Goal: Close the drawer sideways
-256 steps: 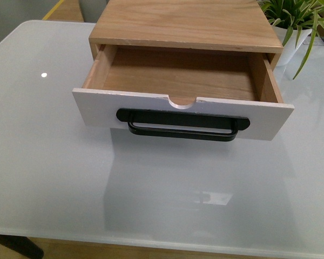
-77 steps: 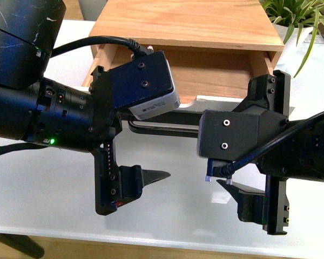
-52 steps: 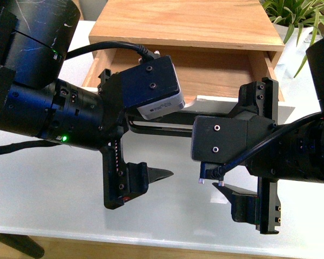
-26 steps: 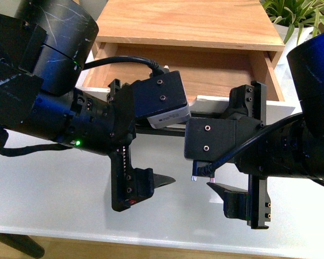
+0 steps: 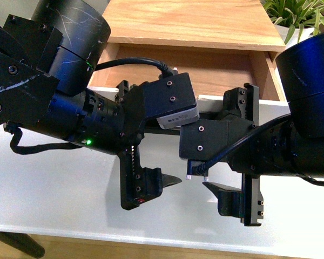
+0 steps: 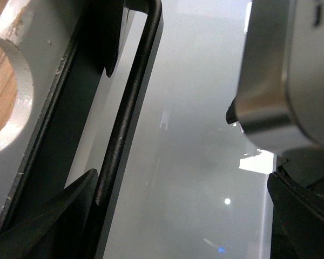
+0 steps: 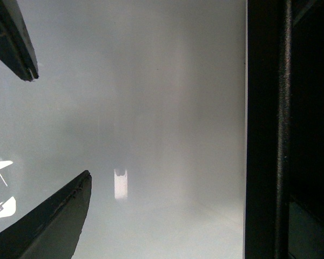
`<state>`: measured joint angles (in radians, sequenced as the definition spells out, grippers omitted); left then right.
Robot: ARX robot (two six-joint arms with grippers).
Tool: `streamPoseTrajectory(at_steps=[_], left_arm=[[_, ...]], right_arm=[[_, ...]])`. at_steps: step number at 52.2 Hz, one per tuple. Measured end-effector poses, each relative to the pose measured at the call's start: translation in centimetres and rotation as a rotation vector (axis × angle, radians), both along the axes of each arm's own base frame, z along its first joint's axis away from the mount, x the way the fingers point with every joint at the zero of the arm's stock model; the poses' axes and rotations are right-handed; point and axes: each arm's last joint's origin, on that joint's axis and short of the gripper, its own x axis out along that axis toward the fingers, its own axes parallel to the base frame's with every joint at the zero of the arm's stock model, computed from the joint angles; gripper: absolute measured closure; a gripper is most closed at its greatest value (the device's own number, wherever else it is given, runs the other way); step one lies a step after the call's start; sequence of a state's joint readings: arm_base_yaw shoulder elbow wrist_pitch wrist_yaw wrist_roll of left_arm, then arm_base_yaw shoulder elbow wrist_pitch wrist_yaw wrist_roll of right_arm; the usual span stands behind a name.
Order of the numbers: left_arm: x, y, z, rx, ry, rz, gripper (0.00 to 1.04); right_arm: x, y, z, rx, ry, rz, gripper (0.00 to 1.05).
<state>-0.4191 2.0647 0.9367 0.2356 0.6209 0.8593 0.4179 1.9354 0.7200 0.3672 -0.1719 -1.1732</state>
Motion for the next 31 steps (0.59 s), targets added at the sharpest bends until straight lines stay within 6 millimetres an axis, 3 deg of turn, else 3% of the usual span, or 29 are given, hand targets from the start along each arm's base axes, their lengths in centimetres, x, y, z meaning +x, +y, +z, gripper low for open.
streamPoseTrajectory(at_steps=[12, 31], left_arm=[[0.4, -0.2, 0.0, -0.007, 0.007, 0.011, 0.09], [2.8, -0.9, 1.2, -0.031, -0.042, 0.05, 0.09]], right_arm=[[0.4, -0.4, 0.1, 0.011, -0.011, -0.014, 0.09], [2.8, -1.1, 1.3, 0.032, -0.067, -0.078, 0.09]])
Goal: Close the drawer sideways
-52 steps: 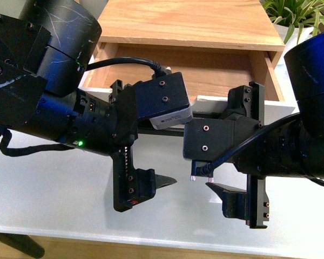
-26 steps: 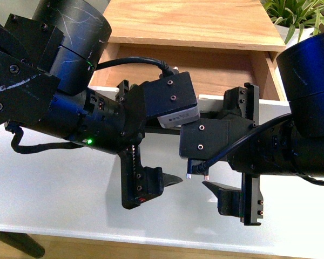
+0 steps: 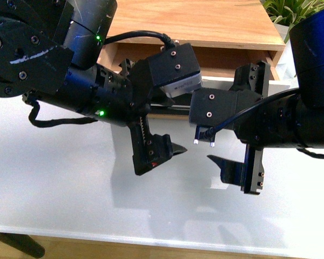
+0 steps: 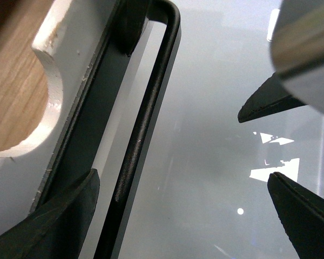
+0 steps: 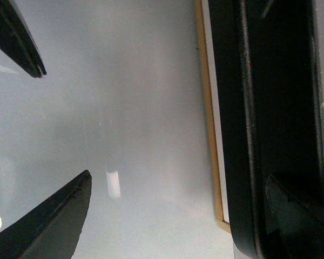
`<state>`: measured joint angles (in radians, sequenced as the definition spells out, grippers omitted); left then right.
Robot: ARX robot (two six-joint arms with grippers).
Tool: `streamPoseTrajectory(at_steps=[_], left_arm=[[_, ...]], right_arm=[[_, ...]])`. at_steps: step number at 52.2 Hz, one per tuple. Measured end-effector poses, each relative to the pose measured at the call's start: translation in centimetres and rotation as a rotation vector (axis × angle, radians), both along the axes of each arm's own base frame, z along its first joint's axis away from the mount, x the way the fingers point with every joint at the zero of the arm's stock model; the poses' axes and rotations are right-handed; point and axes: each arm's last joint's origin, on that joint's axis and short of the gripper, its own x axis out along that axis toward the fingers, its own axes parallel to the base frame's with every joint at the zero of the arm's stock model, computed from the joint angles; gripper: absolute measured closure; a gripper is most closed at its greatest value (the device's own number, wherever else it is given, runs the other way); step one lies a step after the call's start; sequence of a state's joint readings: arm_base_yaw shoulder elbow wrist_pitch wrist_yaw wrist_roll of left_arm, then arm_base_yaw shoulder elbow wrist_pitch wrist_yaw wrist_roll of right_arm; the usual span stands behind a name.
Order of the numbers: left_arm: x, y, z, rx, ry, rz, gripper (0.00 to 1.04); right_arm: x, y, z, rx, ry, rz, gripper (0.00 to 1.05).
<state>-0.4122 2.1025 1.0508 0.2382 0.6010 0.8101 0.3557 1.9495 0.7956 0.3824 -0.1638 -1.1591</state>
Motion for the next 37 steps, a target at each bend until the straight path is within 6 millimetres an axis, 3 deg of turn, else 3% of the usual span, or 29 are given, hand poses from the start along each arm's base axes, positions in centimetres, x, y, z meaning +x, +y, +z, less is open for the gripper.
streamPoseTrajectory(at_steps=[37], left_arm=[[4.4, -1.8, -0.4, -0.004, -0.02, 0.077, 0.09]], right_arm=[[4.5, 0.0, -0.7, -0.019, -0.057, -0.027, 0.09]])
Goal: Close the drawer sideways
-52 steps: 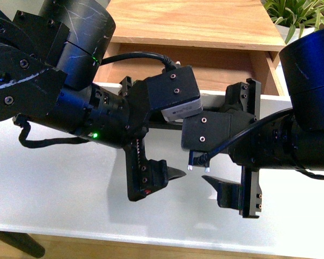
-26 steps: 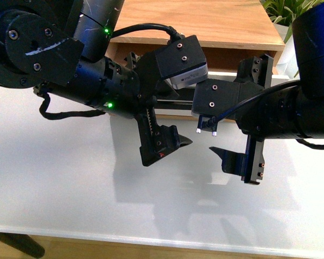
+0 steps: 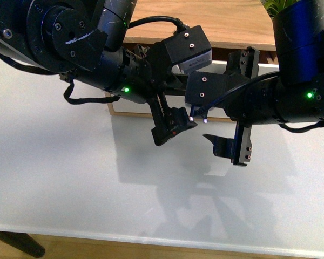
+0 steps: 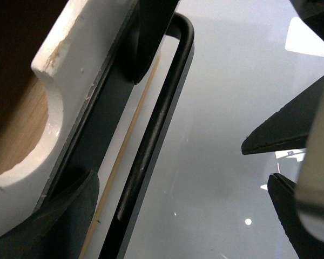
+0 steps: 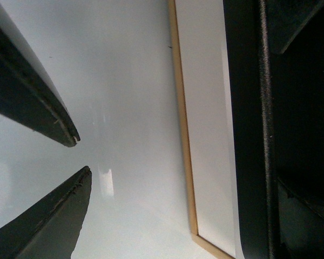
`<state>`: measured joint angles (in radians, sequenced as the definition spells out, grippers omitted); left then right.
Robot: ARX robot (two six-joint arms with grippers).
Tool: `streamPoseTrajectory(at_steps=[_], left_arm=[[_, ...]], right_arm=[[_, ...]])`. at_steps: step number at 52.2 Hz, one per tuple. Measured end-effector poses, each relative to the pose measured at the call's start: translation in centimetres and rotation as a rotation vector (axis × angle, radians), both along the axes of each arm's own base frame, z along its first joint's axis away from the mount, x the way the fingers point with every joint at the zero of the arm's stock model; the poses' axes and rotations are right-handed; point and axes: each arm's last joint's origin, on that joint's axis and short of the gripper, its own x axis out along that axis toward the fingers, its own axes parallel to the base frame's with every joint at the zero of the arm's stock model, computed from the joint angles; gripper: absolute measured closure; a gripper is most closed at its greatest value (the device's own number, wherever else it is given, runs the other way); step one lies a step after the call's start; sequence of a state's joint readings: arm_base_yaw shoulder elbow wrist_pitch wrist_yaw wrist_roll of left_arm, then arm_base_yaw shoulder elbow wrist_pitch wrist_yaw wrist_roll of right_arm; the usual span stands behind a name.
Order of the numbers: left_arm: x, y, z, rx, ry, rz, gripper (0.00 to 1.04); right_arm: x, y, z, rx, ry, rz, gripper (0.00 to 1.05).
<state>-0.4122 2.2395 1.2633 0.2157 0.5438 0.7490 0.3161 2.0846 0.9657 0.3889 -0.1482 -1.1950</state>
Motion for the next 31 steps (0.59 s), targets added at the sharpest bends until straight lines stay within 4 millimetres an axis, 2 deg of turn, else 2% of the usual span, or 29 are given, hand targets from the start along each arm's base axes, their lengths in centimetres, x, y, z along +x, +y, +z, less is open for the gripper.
streamPoseTrajectory(at_steps=[6, 31], left_arm=[[1.1, -0.2, 0.1, 0.012, -0.018, 0.022, 0.09], [3.4, -0.6, 0.1, 0.035, -0.071, 0.064, 0.09]], right_arm=[[1.2, 0.0, 0.0, -0.004, -0.028, -0.022, 0.09], [3.2, 0.0, -0.1, -0.03, -0.098, -0.084, 0.09]])
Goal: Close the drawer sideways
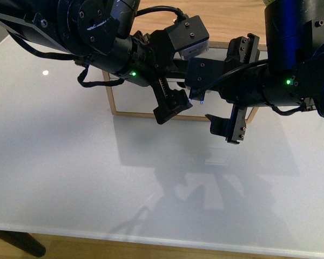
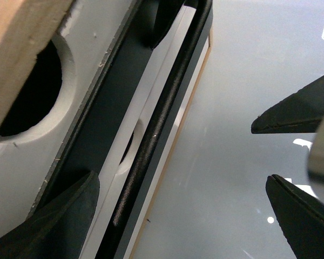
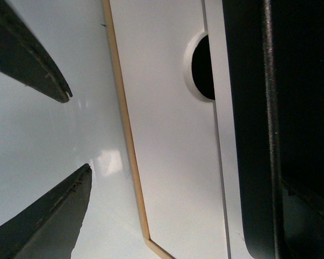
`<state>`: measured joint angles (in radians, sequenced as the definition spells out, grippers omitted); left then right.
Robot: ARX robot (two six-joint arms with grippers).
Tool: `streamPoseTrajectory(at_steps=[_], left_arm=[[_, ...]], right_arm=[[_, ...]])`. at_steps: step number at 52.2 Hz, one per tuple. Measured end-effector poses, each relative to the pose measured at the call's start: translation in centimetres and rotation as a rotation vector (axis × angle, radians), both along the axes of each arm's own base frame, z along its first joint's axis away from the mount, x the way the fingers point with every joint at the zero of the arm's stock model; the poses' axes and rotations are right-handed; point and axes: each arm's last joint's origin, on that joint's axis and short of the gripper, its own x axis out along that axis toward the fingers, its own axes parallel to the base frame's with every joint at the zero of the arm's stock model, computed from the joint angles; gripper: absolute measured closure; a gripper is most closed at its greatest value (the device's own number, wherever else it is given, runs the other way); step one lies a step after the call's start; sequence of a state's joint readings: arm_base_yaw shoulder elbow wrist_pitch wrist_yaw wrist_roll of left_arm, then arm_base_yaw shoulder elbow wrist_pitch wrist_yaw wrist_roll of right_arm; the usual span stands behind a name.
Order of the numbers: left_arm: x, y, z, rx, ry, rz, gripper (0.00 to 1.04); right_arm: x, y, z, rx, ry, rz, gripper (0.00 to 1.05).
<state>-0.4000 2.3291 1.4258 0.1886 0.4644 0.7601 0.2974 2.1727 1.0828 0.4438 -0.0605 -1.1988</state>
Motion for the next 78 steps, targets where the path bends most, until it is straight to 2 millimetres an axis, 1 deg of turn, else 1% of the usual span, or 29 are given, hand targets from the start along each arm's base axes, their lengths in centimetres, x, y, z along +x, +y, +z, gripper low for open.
streamPoseTrajectory(at_steps=[9, 16, 23, 30, 35, 36, 40, 42, 43, 47, 48, 50, 52, 53, 56, 57, 58, 59, 60, 61, 62, 64, 67, 68, 71, 72, 75, 77, 78], left_arm=[[0.0, 0.0, 0.0, -0.007, -0.003, 0.01, 0.09], [-0.3, 0.2, 0.2, -0.027, 0.002, 0.019, 0.09], [-1.7, 0.9, 1.5, -0.062, 0.006, 0.054, 0.09], [-3.0, 1.9, 3.0, -0.106, -0.013, 0.079, 0.09], [-4.6, 3.7, 5.7, -0.194, -0.05, 0.124, 0.09], [-5.1, 4.5, 6.5, -0.222, -0.063, 0.146, 0.09], [-6.7, 6.8, 8.7, -0.296, -0.099, 0.237, 0.09], [-7.3, 7.7, 9.3, -0.317, -0.113, 0.264, 0.09], [-7.9, 8.5, 9.8, -0.34, -0.119, 0.298, 0.09], [-9.4, 10.4, 10.9, -0.396, -0.136, 0.382, 0.09], [-10.1, 11.2, 11.3, -0.428, -0.135, 0.422, 0.09], [-10.9, 12.0, 11.7, -0.456, -0.132, 0.457, 0.09], [-12.3, 13.3, 12.3, -0.501, -0.126, 0.51, 0.09], [-12.7, 13.5, 12.5, -0.518, -0.119, 0.526, 0.09], [-15.4, 15.4, 13.2, -0.602, -0.11, 0.625, 0.09], [-15.8, 15.6, 13.3, -0.61, -0.126, 0.658, 0.1], [-16.5, 15.9, 13.5, -0.619, -0.192, 0.735, 0.14], [-16.6, 15.9, 13.5, -0.623, -0.205, 0.754, 0.15], [-17.2, 16.2, 13.6, -0.636, -0.27, 0.83, 0.19], [-17.7, 16.4, 13.7, -0.648, -0.318, 0.881, 0.24], [-18.1, 16.6, 13.7, -0.654, -0.354, 0.938, 0.27], [-19.3, 17.1, 13.3, -0.658, -0.395, 1.031, 0.39], [-20.0, 17.5, 12.6, -0.648, -0.39, 1.06, 0.46], [-20.4, 17.7, 12.3, -0.643, -0.385, 1.066, 0.51], [-21.3, 17.8, 11.7, -0.639, -0.375, 1.062, 0.61], [-21.4, 17.8, 11.6, -0.64, -0.373, 1.059, 0.62], [-22.3, 17.9, 11.4, -0.645, -0.376, 1.053, 0.73], [-23.0, 18.2, 11.2, -0.648, -0.383, 1.057, 0.84], [-23.3, 18.3, 11.1, -0.648, -0.382, 1.058, 0.88]], right_arm=[[0.0, -0.1, 0.0, 0.003, -0.001, -0.005, 0.09], [-0.5, -0.4, 0.3, 0.013, 0.0, -0.011, 0.09], [-2.0, -1.7, 2.0, 0.086, -0.004, -0.072, 0.09], [-3.5, -3.2, 3.1, 0.13, -0.011, -0.12, 0.09], [-5.8, -4.1, 4.4, 0.186, -0.021, -0.132, 0.09], [-6.5, -4.3, 4.8, 0.206, -0.029, -0.135, 0.09], [-8.4, -5.0, 6.1, 0.277, -0.063, -0.166, 0.09], [-9.1, -5.3, 6.7, 0.305, -0.081, -0.18, 0.09], [-9.6, -5.4, 7.0, 0.327, -0.091, -0.192, 0.09], [-11.2, -6.0, 8.0, 0.4, -0.132, -0.248, 0.09], [-11.7, -6.2, 8.3, 0.425, -0.145, -0.269, 0.09], [-12.5, -6.5, 8.7, 0.461, -0.167, -0.302, 0.09], [-13.6, -6.9, 9.2, 0.505, -0.197, -0.346, 0.09], [-13.9, -7.0, 9.3, 0.521, -0.204, -0.368, 0.09], [-15.9, -7.4, 10.1, 0.608, -0.242, -0.469, 0.09], [-16.3, -7.4, 10.1, 0.637, -0.249, -0.493, 0.1], [-16.5, -7.5, 10.0, 0.684, -0.28, -0.535, 0.13], [-16.8, -7.6, 10.1, 0.757, -0.318, -0.573, 0.16], [-16.9, -7.7, 10.2, 0.788, -0.335, -0.589, 0.18], [-17.4, -7.9, 10.2, 0.882, -0.37, -0.62, 0.23], [-17.7, -8.0, 10.1, 0.929, -0.382, -0.625, 0.26], [-18.5, -8.6, 10.0, 1.062, -0.382, -0.656, 0.37], [-19.2, -9.0, 10.0, 1.114, -0.375, -0.666, 0.46], [-19.5, -9.1, 10.0, 1.131, -0.373, -0.67, 0.49], [-20.2, -9.6, 9.6, 1.172, -0.38, -0.672, 0.6], [-20.3, -9.6, 9.5, 1.179, -0.378, -0.674, 0.61], [-21.0, -10.0, 8.9, 1.181, -0.359, -0.686, 0.72], [-21.6, -10.3, 8.6, 1.184, -0.342, -0.697, 0.83], [-21.8, -10.4, 8.6, 1.186, -0.341, -0.698, 0.86]])
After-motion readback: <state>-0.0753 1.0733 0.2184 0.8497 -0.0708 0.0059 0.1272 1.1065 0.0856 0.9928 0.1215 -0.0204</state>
